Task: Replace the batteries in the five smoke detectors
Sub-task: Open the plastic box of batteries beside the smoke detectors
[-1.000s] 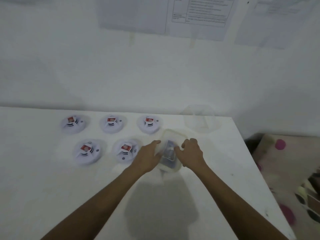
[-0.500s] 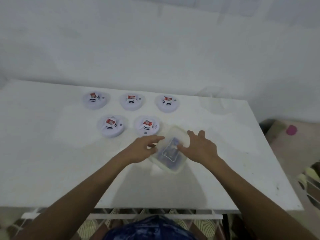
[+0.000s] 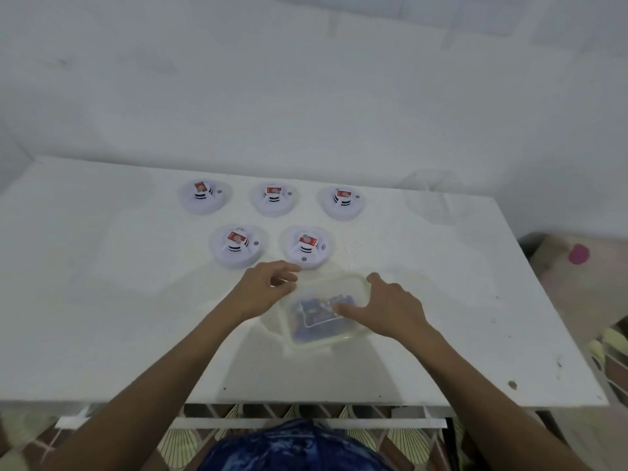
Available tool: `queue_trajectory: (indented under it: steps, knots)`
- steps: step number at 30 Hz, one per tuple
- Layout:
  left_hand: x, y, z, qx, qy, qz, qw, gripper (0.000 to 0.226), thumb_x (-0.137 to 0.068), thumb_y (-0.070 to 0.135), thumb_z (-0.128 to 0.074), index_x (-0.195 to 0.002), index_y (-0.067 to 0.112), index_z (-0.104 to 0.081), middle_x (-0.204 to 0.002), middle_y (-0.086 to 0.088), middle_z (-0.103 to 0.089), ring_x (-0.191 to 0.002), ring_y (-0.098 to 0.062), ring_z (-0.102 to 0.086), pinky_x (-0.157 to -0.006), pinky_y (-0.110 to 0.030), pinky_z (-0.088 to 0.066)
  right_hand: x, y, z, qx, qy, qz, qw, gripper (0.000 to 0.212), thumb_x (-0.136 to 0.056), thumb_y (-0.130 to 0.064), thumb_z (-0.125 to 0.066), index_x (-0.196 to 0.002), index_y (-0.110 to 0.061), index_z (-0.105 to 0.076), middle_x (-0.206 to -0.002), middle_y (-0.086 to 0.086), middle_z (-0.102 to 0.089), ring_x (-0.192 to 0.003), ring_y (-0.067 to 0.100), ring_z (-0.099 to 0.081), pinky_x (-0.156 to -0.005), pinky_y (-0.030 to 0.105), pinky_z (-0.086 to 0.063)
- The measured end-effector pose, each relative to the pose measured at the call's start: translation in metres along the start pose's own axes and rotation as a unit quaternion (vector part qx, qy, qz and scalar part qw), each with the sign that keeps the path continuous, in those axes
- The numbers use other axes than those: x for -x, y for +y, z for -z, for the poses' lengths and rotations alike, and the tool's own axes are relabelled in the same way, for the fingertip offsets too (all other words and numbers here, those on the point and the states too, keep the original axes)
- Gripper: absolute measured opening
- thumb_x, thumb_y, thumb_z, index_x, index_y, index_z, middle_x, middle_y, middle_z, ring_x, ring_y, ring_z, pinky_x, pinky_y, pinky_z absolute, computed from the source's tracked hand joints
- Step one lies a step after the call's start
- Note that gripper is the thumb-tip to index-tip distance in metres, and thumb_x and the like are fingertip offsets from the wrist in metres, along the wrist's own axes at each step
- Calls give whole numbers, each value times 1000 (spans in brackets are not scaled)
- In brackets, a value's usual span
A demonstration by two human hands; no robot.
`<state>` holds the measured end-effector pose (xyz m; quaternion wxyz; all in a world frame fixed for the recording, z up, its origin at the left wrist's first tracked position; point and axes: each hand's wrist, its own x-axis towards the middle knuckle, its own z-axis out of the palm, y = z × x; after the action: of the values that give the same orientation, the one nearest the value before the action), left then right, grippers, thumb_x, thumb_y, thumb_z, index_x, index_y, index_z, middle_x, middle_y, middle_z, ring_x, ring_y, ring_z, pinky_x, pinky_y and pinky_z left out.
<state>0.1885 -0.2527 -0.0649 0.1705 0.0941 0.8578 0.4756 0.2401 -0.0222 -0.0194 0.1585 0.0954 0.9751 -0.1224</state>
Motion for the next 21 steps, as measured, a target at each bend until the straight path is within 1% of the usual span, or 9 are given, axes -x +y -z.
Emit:
queue_trajectory:
  steps: [1,4,6,9,13,16,18,19,21]
  knots:
    - [3,-4,1,7,13,8,1000,27,-90,21,-61,-116,26,-65,-109,6,-69,-97,-6,-63,-91,-28,-51,3,-4,-3,-11,-8,-3,1000,86,-68,-80,-53,-124,-17,-42,-107,3,-61,-91,23,-59,-68,31,-42]
    - [12,-14,1,32,52,34,998,22,-92,29,-59,-112,27,-67,-110,12,-68,-98,-2,-62,-84,-18,-46,8,-13,-13,-42,-26,-10,999,88,-66,-84,-51,-120,-15,-42,-106,2,-59,-87,20,-57,-68,32,-46]
    - [18,-19,-1,48,77,54,994,20,-93,34,-57,-108,27,-68,-106,14,-68,-97,0,-61,-81,-17,-44,11,-18,-20,-65,-26,-17,997,88,-65,-86,-50,-118,-16,-42,-101,0,-58,-85,18,-58,-69,32,-49]
    - [24,-22,-6,72,120,89,986,21,-93,41,-53,-101,27,-68,-101,14,-68,-95,-6,-62,-83,-25,-47,13,-20,-29,-111,-11,-33,993,84,-61,-87,-52,-111,-20,-43,-89,-5,-56,-77,13,-58,-65,31,-51]
    - [26,-21,-15,70,159,131,976,36,-92,51,-50,-93,20,-67,-93,7,-68,-89,-14,-63,-84,-33,-50,11,-20,-35,-145,5,-38,989,78,-62,-84,-56,-107,-22,-43,-85,-7,-57,-75,11,-58,-61,30,-48]
    - [25,-24,-12,76,151,150,974,39,-90,55,-50,-87,19,-66,-88,6,-68,-86,-16,-63,-83,-36,-51,8,-20,-37,-147,-1,-29,989,75,-64,-83,-56,-105,-22,-42,-85,-7,-58,-74,11,-58,-59,30,-47]
    - [25,-27,-6,111,127,154,974,38,-86,57,-54,-86,21,-67,-87,5,-70,-86,-19,-65,-80,-40,-54,5,-19,-37,-159,-3,-25,987,69,-69,-79,-56,-105,-20,-45,-86,-5,-59,-75,13,-59,-61,32,-50]
    - [25,-29,-3,142,111,153,972,35,-85,55,-57,-88,22,-68,-88,3,-70,-86,-21,-66,-79,-42,-55,3,-18,-36,-176,-8,-25,984,65,-73,-75,-56,-105,-19,-47,-88,-4,-59,-76,13,-59,-64,32,-51]
    - [28,-29,5,198,79,146,966,23,-87,42,-63,-96,22,-69,-96,0,-71,-89,-21,-68,-79,-41,-58,0,-15,-36,-241,-35,-26,970,58,-78,-68,-57,-106,-18,-51,-92,-1,-61,-80,15,-61,-66,32,-55]
